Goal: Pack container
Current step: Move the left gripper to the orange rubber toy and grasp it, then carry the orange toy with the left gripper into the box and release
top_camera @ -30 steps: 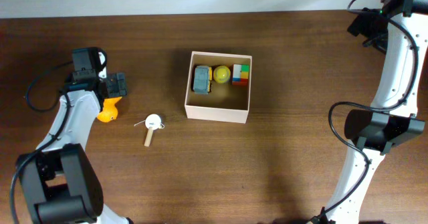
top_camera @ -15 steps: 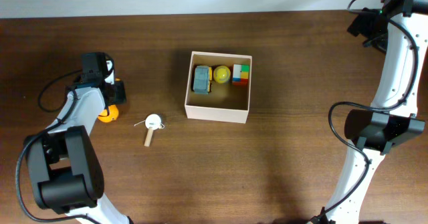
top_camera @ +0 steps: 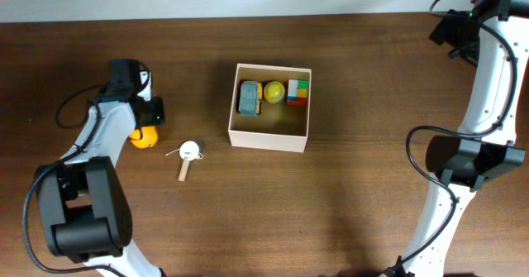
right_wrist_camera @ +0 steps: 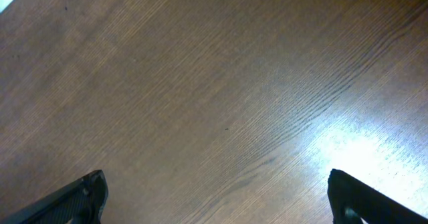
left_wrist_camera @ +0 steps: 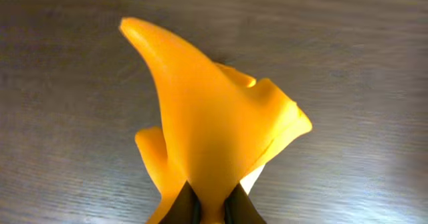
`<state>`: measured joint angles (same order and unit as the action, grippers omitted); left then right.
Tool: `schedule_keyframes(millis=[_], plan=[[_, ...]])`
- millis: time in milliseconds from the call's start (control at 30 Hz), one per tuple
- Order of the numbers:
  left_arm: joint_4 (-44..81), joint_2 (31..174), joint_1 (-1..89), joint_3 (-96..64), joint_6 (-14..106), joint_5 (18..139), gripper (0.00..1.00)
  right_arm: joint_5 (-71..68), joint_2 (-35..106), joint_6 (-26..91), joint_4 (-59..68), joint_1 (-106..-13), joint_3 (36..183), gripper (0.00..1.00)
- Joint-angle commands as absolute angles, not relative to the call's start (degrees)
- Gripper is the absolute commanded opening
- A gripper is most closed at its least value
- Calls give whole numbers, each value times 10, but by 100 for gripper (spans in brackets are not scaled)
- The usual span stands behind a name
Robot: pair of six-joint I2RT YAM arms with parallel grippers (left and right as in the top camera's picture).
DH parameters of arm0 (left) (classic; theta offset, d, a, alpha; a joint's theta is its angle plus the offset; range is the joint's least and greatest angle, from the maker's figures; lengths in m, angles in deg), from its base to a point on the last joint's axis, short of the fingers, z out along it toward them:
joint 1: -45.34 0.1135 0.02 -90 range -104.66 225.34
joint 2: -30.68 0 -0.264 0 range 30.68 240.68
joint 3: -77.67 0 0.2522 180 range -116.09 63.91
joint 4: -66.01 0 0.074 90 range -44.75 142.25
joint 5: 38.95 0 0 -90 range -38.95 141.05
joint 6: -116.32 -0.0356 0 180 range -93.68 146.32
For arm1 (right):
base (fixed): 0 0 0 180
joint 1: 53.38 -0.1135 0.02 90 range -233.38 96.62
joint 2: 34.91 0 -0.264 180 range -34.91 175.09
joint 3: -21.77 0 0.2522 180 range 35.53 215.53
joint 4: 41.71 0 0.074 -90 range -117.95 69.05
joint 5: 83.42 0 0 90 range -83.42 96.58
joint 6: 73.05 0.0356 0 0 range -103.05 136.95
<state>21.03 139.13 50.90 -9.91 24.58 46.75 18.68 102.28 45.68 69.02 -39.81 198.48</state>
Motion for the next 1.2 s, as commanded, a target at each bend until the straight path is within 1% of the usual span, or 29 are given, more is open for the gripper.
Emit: schedule_keyframes(millis=[0, 133, 300, 467, 633, 733, 833, 933, 1067, 1167], plan=[[163, 1352, 486, -165, 226, 485, 2, 188, 1015, 459, 693, -398, 1987, 99], [91, 1317, 459, -224, 207, 491, 2, 188, 1015, 459, 693, -398, 1987, 99], [35, 1272, 404, -276, 109, 543, 2, 188, 1015, 459, 693, -398, 1987, 99], [38, 1235, 327, -278, -15, 591, 2, 188, 1015, 459, 693, -398, 1987, 99], [41, 1240, 248, -275, -153, 593, 2, 188, 1015, 459, 693, -398, 1987, 99], [42, 1257, 217, -272, -215, 593, 2, 188, 1015, 459, 693, -398, 1987, 99], [42, 1282, 194, -272, -251, 592, 2, 188, 1015, 459, 693, -398, 1987, 99], [42, 1308, 180, -272, -261, 593, 2, 188, 1015, 459, 693, -398, 1987, 99], [42, 1347, 176, -272, -263, 593, 2, 188, 1015, 459, 693, -398, 1987, 99], [42, 1377, 176, -272, -295, 593, 2, 188, 1015, 459, 693, -398, 1987, 99]])
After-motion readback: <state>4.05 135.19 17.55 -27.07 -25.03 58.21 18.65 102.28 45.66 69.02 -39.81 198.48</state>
